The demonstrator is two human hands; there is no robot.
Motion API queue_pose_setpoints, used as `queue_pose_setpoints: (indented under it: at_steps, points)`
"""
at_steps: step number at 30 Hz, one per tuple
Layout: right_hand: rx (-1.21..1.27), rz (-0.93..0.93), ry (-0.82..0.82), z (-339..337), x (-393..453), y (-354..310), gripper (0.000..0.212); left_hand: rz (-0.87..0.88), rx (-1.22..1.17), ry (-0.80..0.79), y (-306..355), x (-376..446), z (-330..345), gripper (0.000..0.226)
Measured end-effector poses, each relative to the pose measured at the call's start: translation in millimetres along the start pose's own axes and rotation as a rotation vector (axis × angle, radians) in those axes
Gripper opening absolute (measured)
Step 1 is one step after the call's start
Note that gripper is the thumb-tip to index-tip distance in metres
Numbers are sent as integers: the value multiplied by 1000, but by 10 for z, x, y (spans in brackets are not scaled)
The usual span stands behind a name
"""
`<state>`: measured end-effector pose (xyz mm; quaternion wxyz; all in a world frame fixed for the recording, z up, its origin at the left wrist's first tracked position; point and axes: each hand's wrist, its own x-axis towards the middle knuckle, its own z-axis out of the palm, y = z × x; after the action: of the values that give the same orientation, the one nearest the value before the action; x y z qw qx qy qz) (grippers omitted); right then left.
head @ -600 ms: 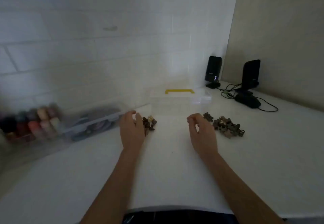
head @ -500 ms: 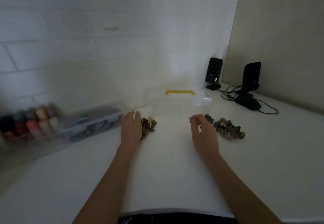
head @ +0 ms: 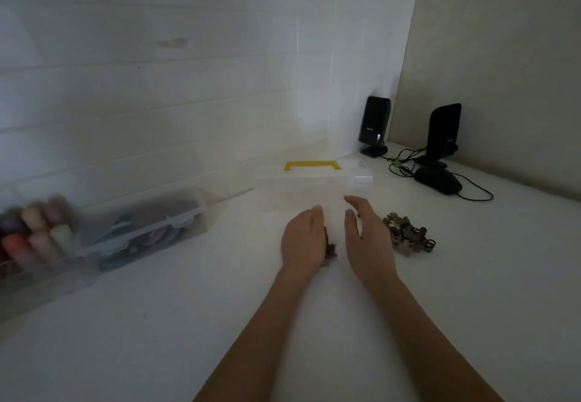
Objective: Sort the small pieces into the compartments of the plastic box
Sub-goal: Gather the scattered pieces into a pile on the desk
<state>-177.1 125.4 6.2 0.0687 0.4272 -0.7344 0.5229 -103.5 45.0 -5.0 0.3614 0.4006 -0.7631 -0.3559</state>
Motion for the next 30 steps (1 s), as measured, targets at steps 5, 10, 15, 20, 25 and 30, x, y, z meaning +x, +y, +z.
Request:
queue_pose_setpoints:
  at_steps: [5,10,15,20,25,30]
  points:
    - [-185,113,311,-443,120,243,32,84,-59,-221,396,-112,528,46]
    - [-158,498,163,-527,143,538,42,131,-110,-331,577,-184,830,49]
    - [-60,506,180,-479,142,561,43,6,-250,-391,625,-161,923,52]
    - [-135,450,200,-428,133,565,43,-82,-415,12,509,-116,793,43]
    - [-8,458,187,-560,312,746,46,7,-235,-161,431,24,743,48]
    - [-20,401,-95,-637,516,955,55,52,-78,-345,415,154,827,58]
